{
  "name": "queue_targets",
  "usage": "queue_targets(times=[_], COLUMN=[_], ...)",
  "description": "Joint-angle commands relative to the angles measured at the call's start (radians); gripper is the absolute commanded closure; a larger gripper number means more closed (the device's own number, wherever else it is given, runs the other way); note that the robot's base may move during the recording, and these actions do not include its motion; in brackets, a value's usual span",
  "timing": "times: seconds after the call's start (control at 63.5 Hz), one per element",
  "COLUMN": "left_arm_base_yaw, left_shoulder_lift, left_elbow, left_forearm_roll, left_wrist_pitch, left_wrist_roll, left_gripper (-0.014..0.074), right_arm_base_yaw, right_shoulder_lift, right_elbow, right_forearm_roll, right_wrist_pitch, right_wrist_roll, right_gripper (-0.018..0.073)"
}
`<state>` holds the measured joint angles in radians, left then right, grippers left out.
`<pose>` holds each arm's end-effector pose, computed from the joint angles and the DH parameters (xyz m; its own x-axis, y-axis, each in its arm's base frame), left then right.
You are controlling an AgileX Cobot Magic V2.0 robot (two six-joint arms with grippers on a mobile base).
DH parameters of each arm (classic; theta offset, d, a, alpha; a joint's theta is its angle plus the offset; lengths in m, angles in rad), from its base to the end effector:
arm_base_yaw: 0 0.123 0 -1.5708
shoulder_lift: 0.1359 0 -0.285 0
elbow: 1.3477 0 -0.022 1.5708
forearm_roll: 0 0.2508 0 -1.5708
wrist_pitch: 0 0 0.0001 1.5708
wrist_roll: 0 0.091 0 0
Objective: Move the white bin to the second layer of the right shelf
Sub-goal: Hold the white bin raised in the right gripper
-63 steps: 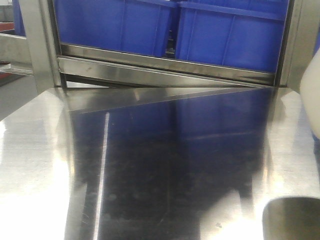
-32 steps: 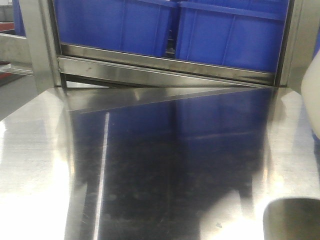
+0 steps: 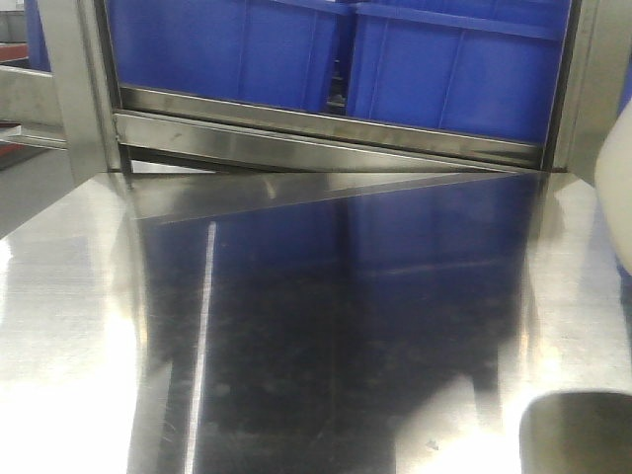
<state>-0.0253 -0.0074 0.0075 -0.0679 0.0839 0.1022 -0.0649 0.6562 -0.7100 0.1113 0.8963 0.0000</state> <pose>0.0563 -0.0019 0.2035 0.0045 0.0344 -0.9994 0.0308 0.9989 0.0345 0.1115 0.0007 0.3209 -0.6801 0.1137 -0.7242 0.0489 0.9927 0.1100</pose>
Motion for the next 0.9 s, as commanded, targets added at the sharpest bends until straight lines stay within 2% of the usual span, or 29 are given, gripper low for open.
queue_targets(times=[0.0, 0.882], left_arm_base_yaw=[-0.004, -0.004], left_shoulder_lift=[-0.013, -0.013], left_elbow=[0.037, 0.037], left_forearm_roll=[-0.006, -0.006], left_wrist_pitch=[-0.084, -0.084], left_wrist_roll=[-0.003, -0.003], left_gripper=[0.0512, 0.0512], right_arm_base_yaw=[-0.006, -0.006], right_shoulder_lift=[-0.002, -0.002], right_elbow=[-0.028, -0.028], right_forearm_roll=[0.014, 0.014], right_wrist_pitch=[-0.069, -0.069], right_wrist_roll=[0.000, 0.000], right_gripper=[0.0493, 0.0493])
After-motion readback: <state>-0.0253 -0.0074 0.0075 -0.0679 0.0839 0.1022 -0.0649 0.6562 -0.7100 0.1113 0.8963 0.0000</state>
